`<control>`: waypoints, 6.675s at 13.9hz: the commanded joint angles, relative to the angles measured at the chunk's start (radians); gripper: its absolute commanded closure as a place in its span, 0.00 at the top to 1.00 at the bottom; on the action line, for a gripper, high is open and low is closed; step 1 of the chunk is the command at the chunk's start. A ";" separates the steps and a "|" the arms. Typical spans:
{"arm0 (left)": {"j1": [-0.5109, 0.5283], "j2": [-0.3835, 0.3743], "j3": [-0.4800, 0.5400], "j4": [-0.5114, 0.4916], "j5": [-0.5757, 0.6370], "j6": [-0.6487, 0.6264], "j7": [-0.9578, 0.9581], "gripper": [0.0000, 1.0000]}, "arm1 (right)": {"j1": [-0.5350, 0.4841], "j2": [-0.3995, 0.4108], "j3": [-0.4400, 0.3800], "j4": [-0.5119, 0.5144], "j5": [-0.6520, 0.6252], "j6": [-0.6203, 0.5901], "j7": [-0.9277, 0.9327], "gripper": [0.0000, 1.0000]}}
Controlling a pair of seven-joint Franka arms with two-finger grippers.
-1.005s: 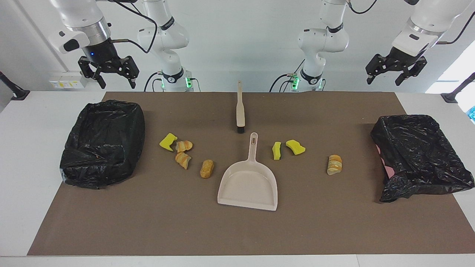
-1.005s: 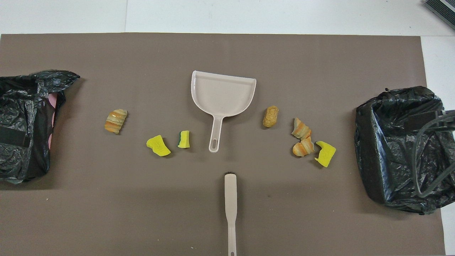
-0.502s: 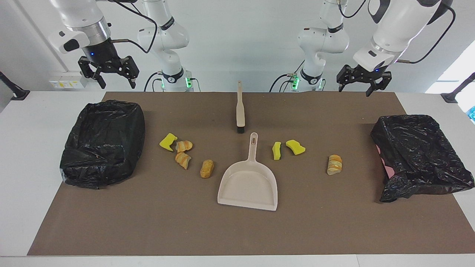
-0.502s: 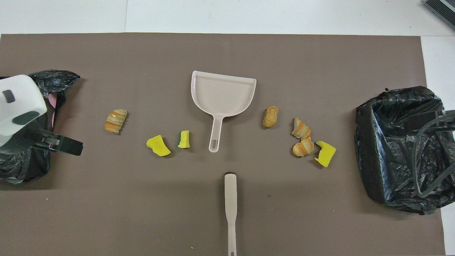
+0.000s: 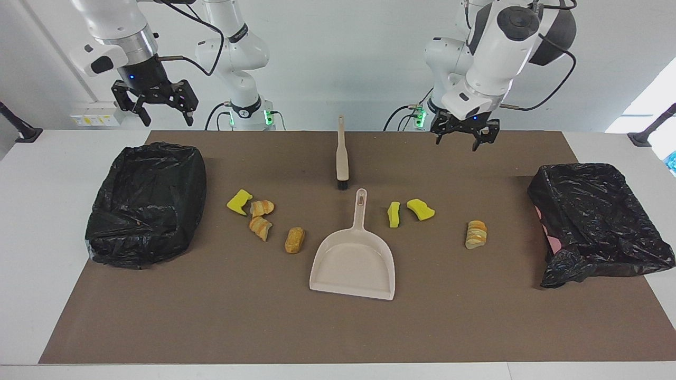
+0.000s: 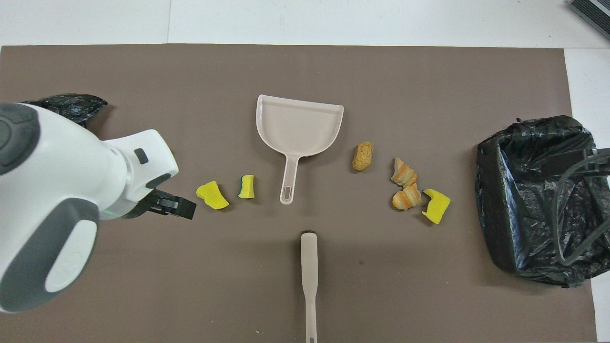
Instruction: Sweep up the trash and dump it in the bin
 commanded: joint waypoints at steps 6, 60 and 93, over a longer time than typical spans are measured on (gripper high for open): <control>-0.269 -0.007 0.017 -0.213 -0.032 0.286 -0.339 1.00 | -0.012 -0.036 0.002 -0.044 0.004 -0.005 -0.031 1.00; 0.153 -0.033 0.029 -0.330 0.017 0.265 -0.016 0.00 | 0.484 0.412 0.025 -0.029 0.104 0.484 0.693 1.00; 0.042 0.049 0.020 -0.447 -0.026 0.382 -0.141 0.00 | 0.504 0.433 0.025 -0.113 0.099 0.572 0.088 0.00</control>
